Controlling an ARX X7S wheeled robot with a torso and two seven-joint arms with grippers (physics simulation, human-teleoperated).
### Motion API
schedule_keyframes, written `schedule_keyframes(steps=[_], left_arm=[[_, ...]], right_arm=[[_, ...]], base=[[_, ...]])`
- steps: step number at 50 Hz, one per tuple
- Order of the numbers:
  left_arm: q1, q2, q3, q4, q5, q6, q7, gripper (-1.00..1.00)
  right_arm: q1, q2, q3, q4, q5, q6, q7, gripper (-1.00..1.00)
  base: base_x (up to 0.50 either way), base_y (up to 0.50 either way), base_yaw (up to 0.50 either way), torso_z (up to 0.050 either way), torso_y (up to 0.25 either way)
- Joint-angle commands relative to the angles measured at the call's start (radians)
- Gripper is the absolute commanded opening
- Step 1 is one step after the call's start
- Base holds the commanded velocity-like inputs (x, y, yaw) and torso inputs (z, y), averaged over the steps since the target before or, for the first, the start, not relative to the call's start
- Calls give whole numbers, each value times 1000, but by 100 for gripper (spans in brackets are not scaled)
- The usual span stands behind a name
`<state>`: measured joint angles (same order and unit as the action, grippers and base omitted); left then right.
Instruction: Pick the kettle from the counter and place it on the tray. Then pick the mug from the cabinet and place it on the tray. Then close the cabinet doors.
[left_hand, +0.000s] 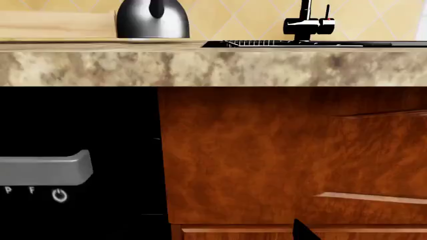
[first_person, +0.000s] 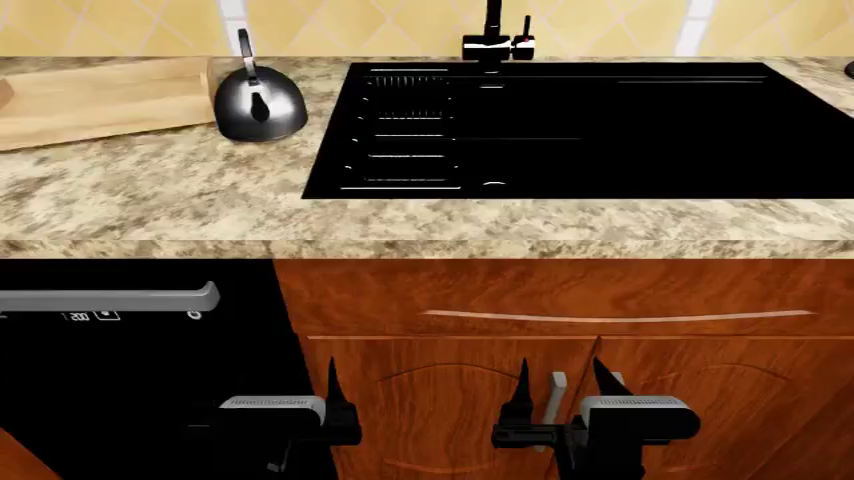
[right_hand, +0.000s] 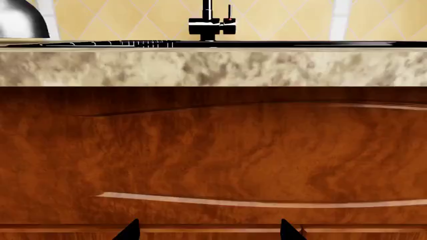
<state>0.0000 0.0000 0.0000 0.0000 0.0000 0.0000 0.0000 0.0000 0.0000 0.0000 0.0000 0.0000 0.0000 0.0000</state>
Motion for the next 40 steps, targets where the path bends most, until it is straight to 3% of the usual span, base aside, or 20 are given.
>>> schedule_keyframes(steps=[1,10,16,25,30,34,38,40], left_arm=[[5,-15,16,13,-18,-1,-21,100],[19,-45,53,67,-33,14,-61,100],[18,-64,61,144,-56,-30,-66,100],[-69,-112,58,493,-81,-309,-83,100],[-315,-149,49,687,-77,-624,-103,100],[-634,-159,41,765,-107,-973,-100,100],[-1032,-133,28,685,-140,-1268,-99,100],[-1213,-131,64,581,-127,-1308,-112,100]], right_arm=[[-4,16,-20,-13,11,6,22,100],[-25,49,-51,-94,14,38,65,100],[-33,64,-52,-179,25,88,83,100],[-34,115,-40,-532,14,304,107,100],[81,159,-27,-799,-11,615,102,100],[246,183,-13,-955,7,898,77,100],[416,212,-32,-1046,13,1135,62,100],[466,228,-45,-1047,21,1173,69,100]], base=[[0,0,0,0,0],[0,0,0,0,0],[0,0,0,47,0],[0,0,0,50,0],[0,0,0,50,0],[0,0,0,50,0],[0,0,0,50,0],[0,0,0,50,0]])
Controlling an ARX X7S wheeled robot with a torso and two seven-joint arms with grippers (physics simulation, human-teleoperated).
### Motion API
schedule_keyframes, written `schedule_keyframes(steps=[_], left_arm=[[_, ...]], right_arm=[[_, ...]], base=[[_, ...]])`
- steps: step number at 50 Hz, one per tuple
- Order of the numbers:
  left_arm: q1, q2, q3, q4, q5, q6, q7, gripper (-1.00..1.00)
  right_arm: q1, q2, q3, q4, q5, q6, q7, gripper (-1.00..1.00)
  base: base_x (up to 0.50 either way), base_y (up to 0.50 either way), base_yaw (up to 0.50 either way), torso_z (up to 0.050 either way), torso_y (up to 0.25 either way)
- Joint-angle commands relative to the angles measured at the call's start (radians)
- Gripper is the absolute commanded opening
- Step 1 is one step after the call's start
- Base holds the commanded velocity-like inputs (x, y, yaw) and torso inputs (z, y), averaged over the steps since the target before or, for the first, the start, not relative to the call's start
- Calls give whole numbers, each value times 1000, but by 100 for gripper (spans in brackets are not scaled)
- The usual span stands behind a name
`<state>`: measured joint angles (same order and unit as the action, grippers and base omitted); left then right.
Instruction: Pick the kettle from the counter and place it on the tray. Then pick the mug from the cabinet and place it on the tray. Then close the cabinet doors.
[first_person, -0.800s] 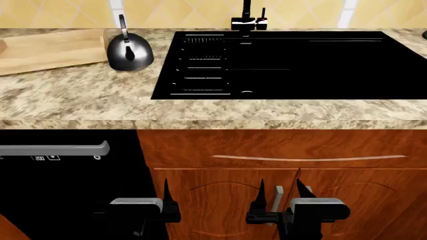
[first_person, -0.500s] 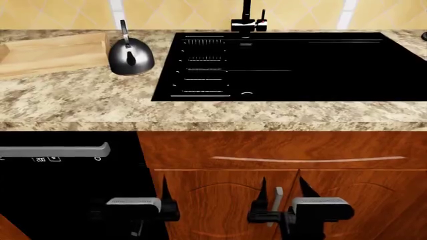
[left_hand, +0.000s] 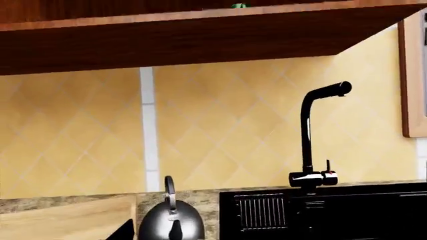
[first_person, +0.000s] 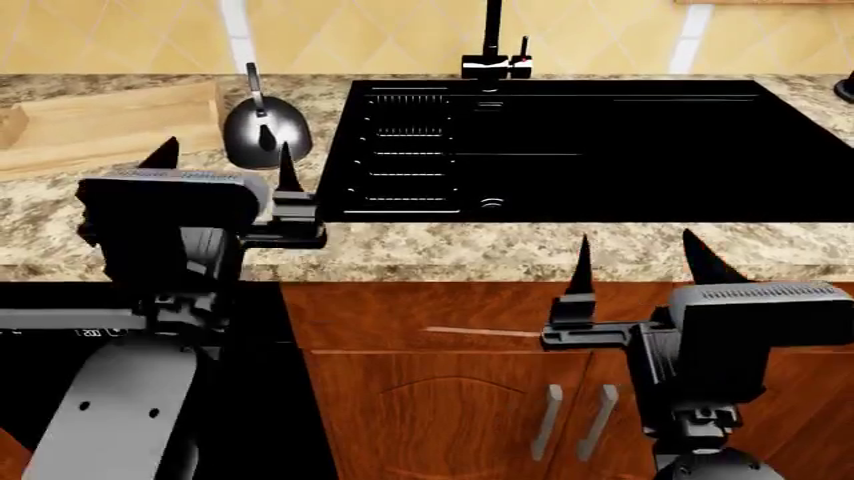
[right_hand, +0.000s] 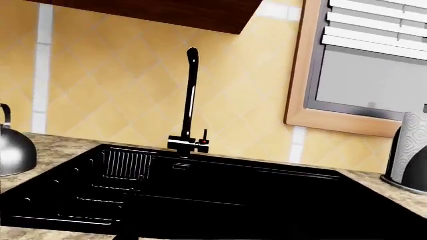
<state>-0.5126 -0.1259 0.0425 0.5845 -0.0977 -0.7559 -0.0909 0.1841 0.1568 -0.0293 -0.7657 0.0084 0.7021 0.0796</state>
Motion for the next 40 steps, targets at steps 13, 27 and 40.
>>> schedule_keyframes(steps=[13,27,40], left_arm=[[-1481,85,125,-934,49,-325,-89,100],[-1843,125,118,-1669,-4,-19,-144,100],[-1844,126,198,-1550,-182,-193,-130,100]], right_arm=[[394,412,-33,-276,813,409,632,100],[385,491,-67,-267,885,318,712,100],[371,508,-86,-248,883,272,724,100]], base=[[0,0,0,50,0],[0,0,0,50,0],[0,0,0,50,0]])
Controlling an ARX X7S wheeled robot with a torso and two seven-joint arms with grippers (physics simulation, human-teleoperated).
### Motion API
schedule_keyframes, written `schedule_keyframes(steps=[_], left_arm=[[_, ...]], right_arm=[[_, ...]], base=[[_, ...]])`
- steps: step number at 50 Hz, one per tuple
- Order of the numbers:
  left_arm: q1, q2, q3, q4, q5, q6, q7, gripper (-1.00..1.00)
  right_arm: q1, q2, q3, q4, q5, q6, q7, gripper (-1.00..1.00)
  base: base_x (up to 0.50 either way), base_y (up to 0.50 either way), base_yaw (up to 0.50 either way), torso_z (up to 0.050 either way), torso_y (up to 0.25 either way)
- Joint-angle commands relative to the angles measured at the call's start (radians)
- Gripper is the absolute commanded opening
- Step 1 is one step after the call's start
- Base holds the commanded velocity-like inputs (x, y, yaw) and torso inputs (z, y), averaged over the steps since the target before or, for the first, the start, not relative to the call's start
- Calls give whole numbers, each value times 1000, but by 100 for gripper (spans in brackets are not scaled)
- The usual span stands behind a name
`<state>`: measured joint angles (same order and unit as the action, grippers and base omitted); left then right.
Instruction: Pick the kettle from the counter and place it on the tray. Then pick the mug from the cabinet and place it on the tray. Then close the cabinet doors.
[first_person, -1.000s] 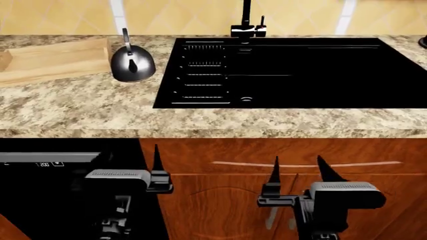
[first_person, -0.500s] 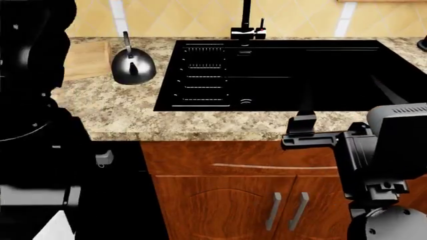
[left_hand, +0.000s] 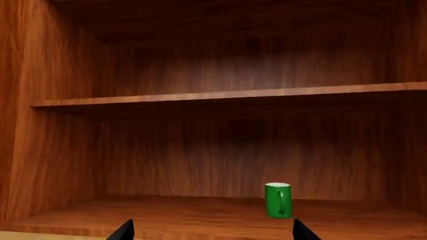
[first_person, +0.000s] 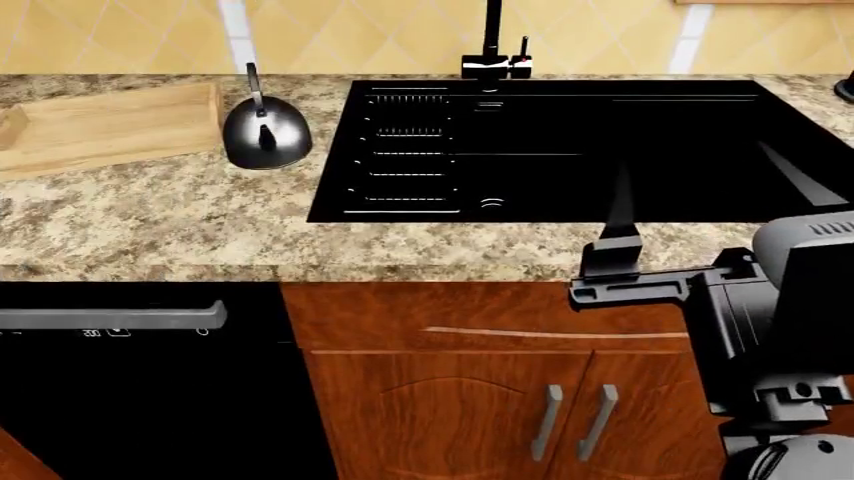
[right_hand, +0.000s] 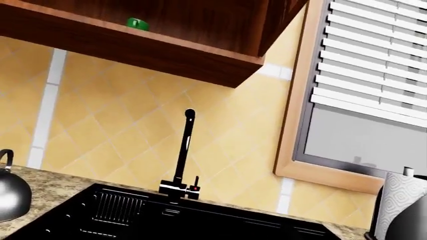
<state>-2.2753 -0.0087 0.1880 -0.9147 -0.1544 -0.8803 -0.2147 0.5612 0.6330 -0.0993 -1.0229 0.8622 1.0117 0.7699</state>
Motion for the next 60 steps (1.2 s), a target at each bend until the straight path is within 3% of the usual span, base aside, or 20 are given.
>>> schedule_keyframes(steps=[1,24,28,32,39,43,60], left_arm=[[-81,9,60,-48,-140,-71,-9,100],[-81,9,151,-39,-226,-85,13,100],[-81,9,137,-49,-196,-84,21,100],[-81,9,130,-56,-176,-87,30,100],[-81,9,128,-48,-167,-98,36,100],[-81,8,125,-44,-159,-104,44,100],[-81,8,-21,-39,-38,-101,31,100]], right_arm=[[-8,34,-17,10,28,-41,33,100],[-16,96,58,-4,122,-85,69,100],[186,150,119,57,438,-19,188,100],[529,207,52,215,727,61,332,100],[981,167,-122,429,893,179,443,100],[1050,148,-171,471,931,204,473,100],[1011,151,-179,470,866,201,433,100]], base=[[0,0,0,50,0],[0,-375,0,0,0],[0,0,0,0,0],[0,0,0,0,0],[0,0,0,0,0],[0,0,0,0,0],[474,0,0,0,0]])
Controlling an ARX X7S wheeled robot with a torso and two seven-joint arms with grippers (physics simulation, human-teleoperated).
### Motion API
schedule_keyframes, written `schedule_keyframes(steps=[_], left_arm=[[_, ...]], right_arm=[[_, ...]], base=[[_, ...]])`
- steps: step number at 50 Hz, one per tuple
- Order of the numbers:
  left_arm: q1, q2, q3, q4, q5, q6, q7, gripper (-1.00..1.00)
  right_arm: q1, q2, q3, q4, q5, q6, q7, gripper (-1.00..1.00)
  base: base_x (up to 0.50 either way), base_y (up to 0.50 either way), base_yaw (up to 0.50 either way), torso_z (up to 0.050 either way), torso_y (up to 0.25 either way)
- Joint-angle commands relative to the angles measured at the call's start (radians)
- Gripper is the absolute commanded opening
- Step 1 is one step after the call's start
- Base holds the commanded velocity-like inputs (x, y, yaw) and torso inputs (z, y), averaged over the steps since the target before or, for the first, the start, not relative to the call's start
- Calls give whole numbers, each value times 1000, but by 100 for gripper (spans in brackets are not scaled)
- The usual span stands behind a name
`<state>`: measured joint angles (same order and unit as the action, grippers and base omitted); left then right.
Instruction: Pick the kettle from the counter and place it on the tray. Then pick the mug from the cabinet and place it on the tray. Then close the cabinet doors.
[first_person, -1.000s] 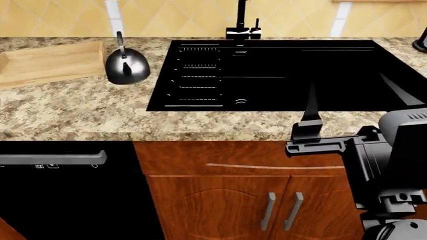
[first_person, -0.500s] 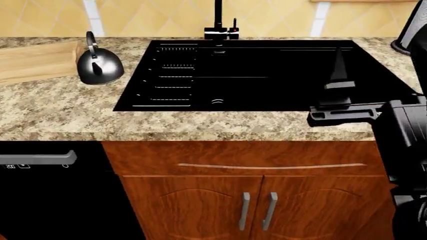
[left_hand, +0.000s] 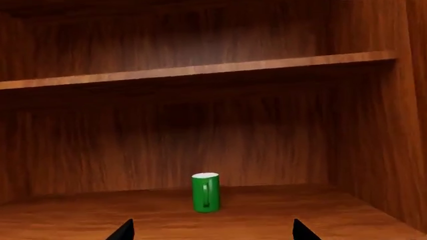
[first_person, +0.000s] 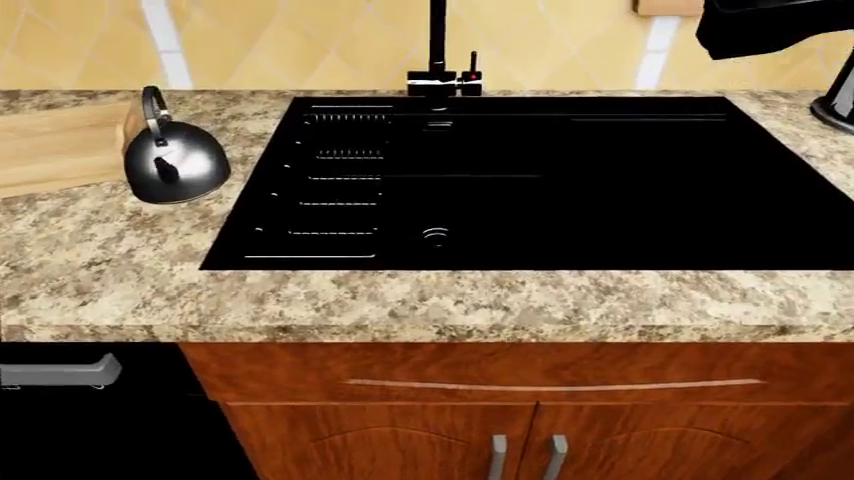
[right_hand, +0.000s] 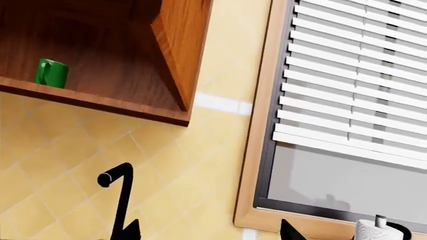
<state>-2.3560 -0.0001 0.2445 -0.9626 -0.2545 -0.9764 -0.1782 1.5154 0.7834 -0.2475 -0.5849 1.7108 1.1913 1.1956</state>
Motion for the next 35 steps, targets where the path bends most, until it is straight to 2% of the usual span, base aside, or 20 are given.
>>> schedule_keyframes(steps=[1,15,35], left_arm=[[0,0,-87,12,74,-7,-3,100],[0,0,-157,43,170,-25,22,100],[0,-1,-186,-4,260,5,47,100]], right_arm=[[56,2,-31,32,17,21,6,100],[42,-1,-40,26,9,12,-1,100],[23,-8,-51,31,-27,-3,-25,100]], base=[[500,0,0,0,0],[500,0,0,0,1],[500,0,0,0,1]])
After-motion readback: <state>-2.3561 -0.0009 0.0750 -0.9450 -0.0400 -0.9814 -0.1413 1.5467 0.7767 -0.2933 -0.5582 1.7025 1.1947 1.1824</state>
